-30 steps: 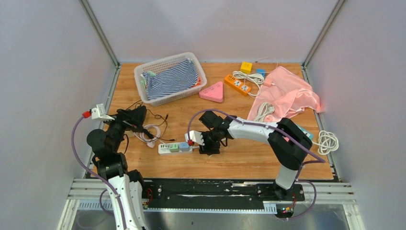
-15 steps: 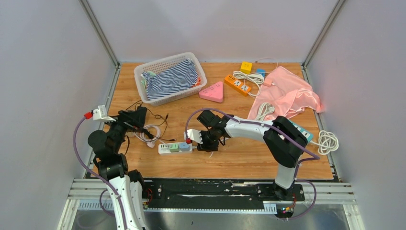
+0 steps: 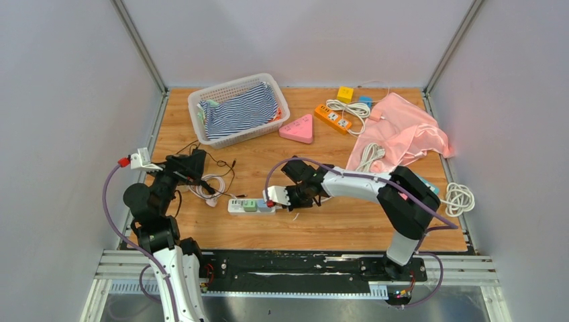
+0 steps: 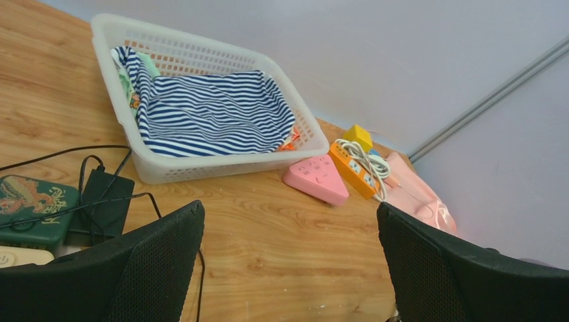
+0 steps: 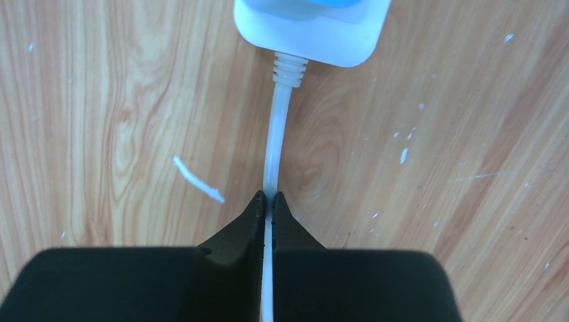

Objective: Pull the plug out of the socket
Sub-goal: Move the socket to the center of the board, then remove the plug from the socket.

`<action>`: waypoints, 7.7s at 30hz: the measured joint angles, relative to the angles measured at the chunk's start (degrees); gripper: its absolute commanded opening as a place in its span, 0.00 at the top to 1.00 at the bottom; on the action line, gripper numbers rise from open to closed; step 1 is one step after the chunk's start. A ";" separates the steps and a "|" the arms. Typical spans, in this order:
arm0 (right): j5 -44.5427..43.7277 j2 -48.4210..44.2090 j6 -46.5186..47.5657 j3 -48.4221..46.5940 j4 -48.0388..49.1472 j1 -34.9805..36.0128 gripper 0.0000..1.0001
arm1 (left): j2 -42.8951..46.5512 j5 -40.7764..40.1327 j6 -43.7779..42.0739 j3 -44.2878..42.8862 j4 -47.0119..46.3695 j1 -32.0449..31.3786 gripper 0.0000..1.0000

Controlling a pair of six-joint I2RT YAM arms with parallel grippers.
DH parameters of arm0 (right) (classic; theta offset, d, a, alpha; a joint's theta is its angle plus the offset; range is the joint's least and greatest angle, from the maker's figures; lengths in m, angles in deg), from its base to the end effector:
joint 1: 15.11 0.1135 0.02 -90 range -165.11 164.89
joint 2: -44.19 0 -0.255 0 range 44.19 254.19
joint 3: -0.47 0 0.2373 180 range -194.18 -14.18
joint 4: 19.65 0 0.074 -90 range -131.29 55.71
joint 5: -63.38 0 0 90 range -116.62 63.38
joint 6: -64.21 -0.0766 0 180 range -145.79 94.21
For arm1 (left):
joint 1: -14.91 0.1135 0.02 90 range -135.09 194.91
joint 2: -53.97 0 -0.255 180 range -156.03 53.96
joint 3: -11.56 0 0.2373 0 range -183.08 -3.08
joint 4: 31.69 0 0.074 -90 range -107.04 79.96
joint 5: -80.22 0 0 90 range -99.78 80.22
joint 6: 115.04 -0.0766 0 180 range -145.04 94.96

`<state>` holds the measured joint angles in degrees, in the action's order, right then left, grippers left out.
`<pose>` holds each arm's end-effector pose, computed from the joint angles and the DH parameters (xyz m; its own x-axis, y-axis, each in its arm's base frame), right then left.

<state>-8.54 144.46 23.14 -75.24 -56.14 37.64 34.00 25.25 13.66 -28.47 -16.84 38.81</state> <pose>0.1944 0.2949 0.1373 0.2911 -0.8013 -0.5227 -0.9562 -0.2257 -0.1865 0.1453 0.0163 0.2944 -0.0545 -0.5842 -0.8098 0.2009 0.7880 -0.5820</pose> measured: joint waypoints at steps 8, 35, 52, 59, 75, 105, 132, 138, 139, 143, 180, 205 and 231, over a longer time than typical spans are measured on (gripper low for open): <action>1.90 -7.17 7.65 7.43 -5.40 -2.69 1.00 | 0.00 0.94 -0.04 0.00 0.00 0.00 0.00; 2.47 -22.12 13.62 19.80 -14.34 -32.41 0.45 | -0.76 2.69 -2.84 -0.61 0.02 -22.77 0.00; 29.03 -38.12 16.20 6.05 -27.32 -32.94 0.13 | -16.48 -11.80 -12.02 -1.09 -2.73 -57.11 0.00; 39.93 -33.07 17.40 6.16 -29.14 -32.52 0.14 | -18.18 -8.39 -17.14 2.78 -12.15 -61.55 0.00; 29.33 -29.57 7.45 13.49 -15.34 -27.06 0.15 | -26.45 -5.60 -42.38 14.84 -45.48 -79.28 0.03; 16.15 -23.80 3.74 14.75 -7.65 -18.25 0.41 | -57.13 -17.57 -42.64 22.08 -85.48 -84.78 0.10; 14.82 -23.19 6.62 14.71 -9.38 -18.25 0.91 | -57.11 -17.09 -42.80 22.08 -85.55 -84.78 0.11; 14.56 -23.67 10.19 14.62 -11.67 -19.21 0.92 | -56.89 -17.35 -42.51 22.08 -85.66 -84.80 0.09; 14.56 -23.91 10.78 14.62 -12.22 -19.58 0.92 | -56.89 -17.42 -42.29 22.08 -85.68 -84.80 0.08; 13.33 -25.73 13.77 14.80 -15.98 -22.38 0.92 | -56.96 -18.53 -39.85 22.05 -85.79 -84.80 0.05; 16.98 -25.94 31.87 14.67 -30.47 -29.03 1.00 | -89.37 -30.60 -36.81 3.04 -83.65 -92.52 0.14; 16.74 -26.08 33.92 14.62 -32.59 -30.67 1.00 | -90.18 -45.48 -44.74 -5.81 -67.93 -100.24 0.22; 16.09 -26.08 35.26 14.51 -33.31 -31.61 1.00 | -93.50 -48.04 -45.92 -5.14 -71.71 -100.91 0.73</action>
<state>7.55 118.39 58.40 -60.72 -89.45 6.03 -59.51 -22.79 -32.26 -33.61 -88.55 -62.10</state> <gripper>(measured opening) 0.352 0.561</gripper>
